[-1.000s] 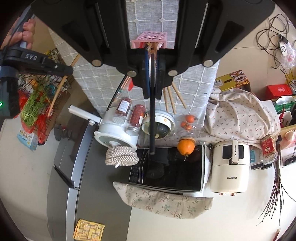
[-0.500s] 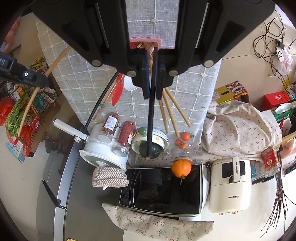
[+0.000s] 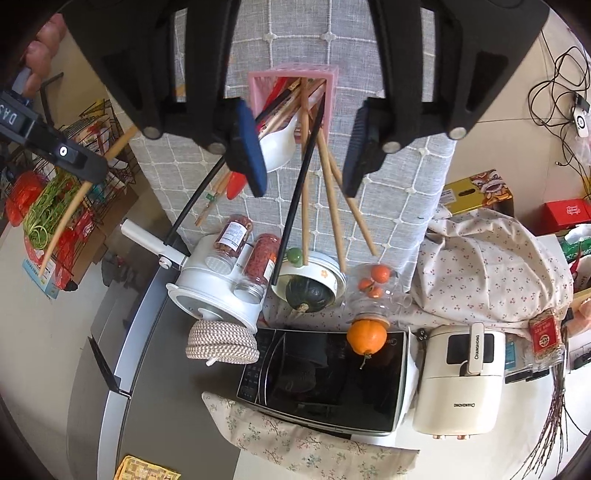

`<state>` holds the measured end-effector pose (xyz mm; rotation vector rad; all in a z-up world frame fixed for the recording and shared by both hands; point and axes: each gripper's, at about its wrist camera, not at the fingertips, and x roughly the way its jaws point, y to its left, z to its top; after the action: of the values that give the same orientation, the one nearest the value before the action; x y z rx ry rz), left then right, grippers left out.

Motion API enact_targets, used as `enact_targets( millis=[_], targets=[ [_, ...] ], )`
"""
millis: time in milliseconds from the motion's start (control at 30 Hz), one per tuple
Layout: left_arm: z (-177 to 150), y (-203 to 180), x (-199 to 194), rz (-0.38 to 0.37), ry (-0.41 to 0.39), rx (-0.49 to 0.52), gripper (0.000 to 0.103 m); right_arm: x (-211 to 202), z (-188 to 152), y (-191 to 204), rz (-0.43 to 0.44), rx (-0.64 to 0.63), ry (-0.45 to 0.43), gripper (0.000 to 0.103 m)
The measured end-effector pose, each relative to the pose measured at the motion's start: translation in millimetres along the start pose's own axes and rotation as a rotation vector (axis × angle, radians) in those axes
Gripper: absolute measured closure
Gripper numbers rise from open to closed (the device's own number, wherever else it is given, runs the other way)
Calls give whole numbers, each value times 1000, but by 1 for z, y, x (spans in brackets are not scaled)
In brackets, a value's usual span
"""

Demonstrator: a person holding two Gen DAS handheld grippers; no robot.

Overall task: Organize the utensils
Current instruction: 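Lower the black chopstick into the basket and open the left gripper while the right gripper carries its chopstick over, then lower the wooden chopstick into the basket and open the right gripper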

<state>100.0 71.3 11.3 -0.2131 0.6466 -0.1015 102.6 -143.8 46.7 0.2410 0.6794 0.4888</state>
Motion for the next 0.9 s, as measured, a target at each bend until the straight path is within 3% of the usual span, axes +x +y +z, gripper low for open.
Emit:
enact_targets(
  millis=[267,600,833,900],
  targets=[
    [-12,17,-11,62,69,-2,28,15,5,9,32,22,-83,96],
    [-30,28,-14,107,140,63,23,41,-11,11,-8,0,-94,96],
    [-36,27,-14,107,156,82,23,59,-27,14,4,-19,-50,95],
    [-37,25,-13,106,159,87,23,57,-27,13,19,-10,-43,87]
  ],
)
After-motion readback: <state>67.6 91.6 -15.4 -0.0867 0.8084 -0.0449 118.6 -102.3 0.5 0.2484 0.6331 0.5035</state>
